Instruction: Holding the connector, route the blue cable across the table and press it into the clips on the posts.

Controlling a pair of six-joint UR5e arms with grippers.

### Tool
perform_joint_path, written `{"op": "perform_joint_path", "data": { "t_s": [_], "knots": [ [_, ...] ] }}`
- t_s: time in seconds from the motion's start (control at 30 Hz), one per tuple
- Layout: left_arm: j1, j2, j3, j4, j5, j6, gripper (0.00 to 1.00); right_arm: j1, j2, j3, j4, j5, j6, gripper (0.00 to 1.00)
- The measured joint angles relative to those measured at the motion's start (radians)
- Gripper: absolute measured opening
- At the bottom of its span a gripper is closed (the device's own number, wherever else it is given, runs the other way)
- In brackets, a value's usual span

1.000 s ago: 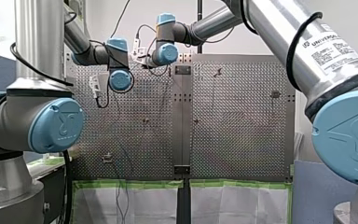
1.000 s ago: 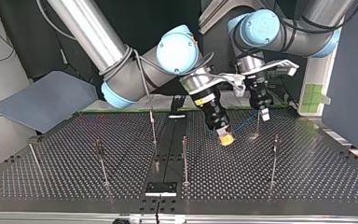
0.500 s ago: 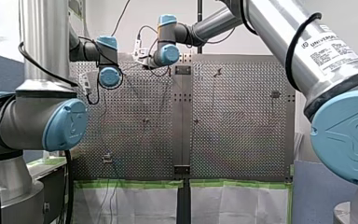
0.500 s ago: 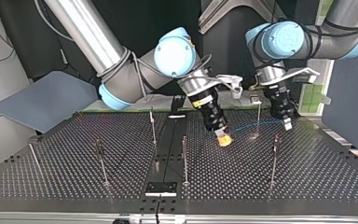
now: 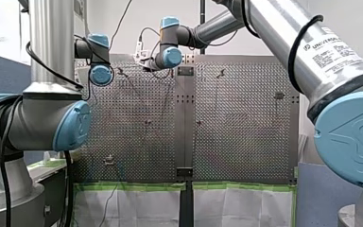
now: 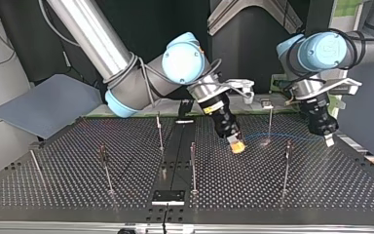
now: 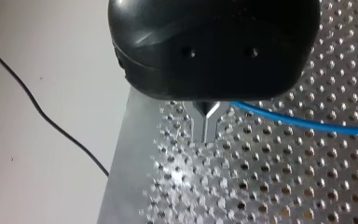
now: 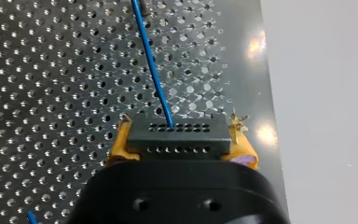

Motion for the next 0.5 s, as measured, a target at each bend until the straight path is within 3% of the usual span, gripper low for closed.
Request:
{"op": "perform_joint_path", "data": {
  "t_s": [0.5],
  "knots": [
    [0.146,-0.059,0.041,0.053,0.146,-0.049,0.00,-0.010,0.034,-0.026,0.000,0.001,0.014,0.00]
  ]
}}
